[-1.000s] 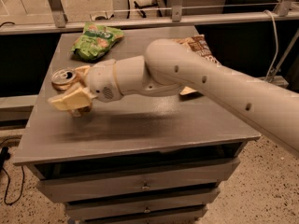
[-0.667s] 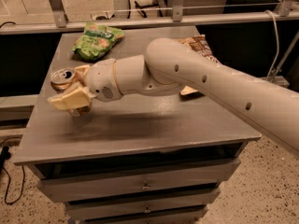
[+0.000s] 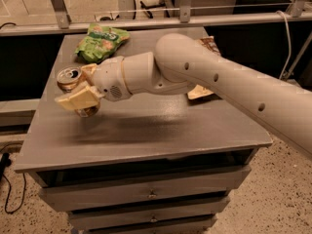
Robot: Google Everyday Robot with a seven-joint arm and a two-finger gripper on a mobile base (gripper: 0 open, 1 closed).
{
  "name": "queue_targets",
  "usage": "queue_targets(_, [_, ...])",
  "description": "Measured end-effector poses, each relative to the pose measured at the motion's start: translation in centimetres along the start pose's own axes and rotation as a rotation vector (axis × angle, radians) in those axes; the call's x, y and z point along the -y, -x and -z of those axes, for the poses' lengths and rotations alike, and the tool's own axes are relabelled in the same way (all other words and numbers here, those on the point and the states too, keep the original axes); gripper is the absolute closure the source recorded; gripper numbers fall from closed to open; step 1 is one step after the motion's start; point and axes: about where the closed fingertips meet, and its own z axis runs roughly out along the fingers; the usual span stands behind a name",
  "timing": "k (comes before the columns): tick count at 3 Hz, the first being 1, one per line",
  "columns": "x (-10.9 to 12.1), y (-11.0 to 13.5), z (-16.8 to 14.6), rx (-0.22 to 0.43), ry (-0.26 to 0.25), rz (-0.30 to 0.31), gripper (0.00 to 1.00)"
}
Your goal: Move orange can near green rice chip bag
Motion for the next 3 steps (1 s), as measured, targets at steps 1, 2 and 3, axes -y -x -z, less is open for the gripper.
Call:
queue_targets(1, [3.9, -0.4, 1.4, -0.022, -0.034, 0.049, 1.00])
queue_targets(2, [10.7, -0.5, 3.5, 0.018, -0.102, 0.080, 1.00])
queue_targets(3, [17.1, -0.6, 5.2, 0.059, -0.167, 0.098, 1.00])
